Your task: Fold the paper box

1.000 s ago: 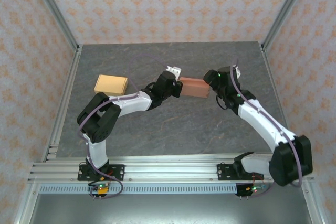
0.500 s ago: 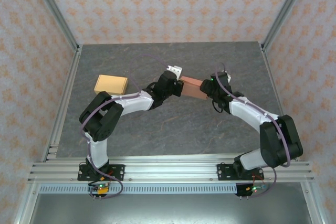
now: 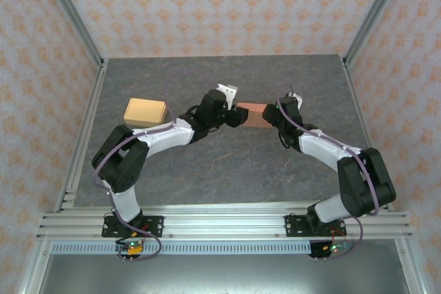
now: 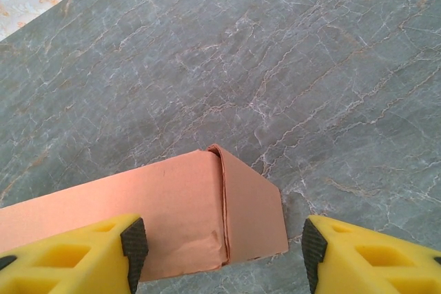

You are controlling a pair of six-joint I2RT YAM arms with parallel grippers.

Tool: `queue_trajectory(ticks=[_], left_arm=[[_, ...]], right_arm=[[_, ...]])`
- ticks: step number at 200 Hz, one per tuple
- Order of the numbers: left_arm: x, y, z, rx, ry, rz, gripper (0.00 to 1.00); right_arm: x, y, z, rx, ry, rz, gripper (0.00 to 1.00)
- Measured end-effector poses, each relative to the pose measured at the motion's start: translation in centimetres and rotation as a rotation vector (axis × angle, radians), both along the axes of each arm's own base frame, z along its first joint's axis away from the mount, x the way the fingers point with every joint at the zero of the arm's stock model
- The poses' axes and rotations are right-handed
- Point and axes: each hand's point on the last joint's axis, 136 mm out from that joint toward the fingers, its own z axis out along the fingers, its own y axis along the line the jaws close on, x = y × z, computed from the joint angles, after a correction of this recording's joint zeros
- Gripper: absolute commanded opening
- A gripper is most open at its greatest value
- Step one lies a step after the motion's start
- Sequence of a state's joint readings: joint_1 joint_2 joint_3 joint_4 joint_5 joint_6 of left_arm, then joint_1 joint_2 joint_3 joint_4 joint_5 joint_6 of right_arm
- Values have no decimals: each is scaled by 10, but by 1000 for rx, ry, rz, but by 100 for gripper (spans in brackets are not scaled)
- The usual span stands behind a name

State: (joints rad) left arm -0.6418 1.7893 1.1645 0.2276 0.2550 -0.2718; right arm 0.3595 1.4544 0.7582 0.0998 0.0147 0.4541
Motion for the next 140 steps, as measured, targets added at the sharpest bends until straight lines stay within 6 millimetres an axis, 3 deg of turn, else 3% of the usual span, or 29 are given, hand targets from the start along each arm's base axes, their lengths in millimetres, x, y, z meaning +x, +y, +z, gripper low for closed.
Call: queue_trajectory(ticks=[25, 40, 58, 83, 121, 140], left_arm=[[19, 2, 26, -44, -15, 26, 57], [31, 3, 30, -40, -34, 44, 47], [33, 5, 7, -4, -13, 51, 44], [17, 18, -51, 37, 50, 64, 43], [17, 19, -48, 12, -18, 84, 42], [19, 19, -48, 13, -35, 95, 42]], right_arm=[[1, 1, 0, 4, -3, 2, 62], [2, 1, 0, 5, -6, 3, 62], [2, 2, -1, 7, -5, 5, 62], [2, 2, 0, 12, -2, 8, 63], [3, -3, 4, 48, 30, 14, 68], [4, -7, 17, 79, 20, 14, 71]])
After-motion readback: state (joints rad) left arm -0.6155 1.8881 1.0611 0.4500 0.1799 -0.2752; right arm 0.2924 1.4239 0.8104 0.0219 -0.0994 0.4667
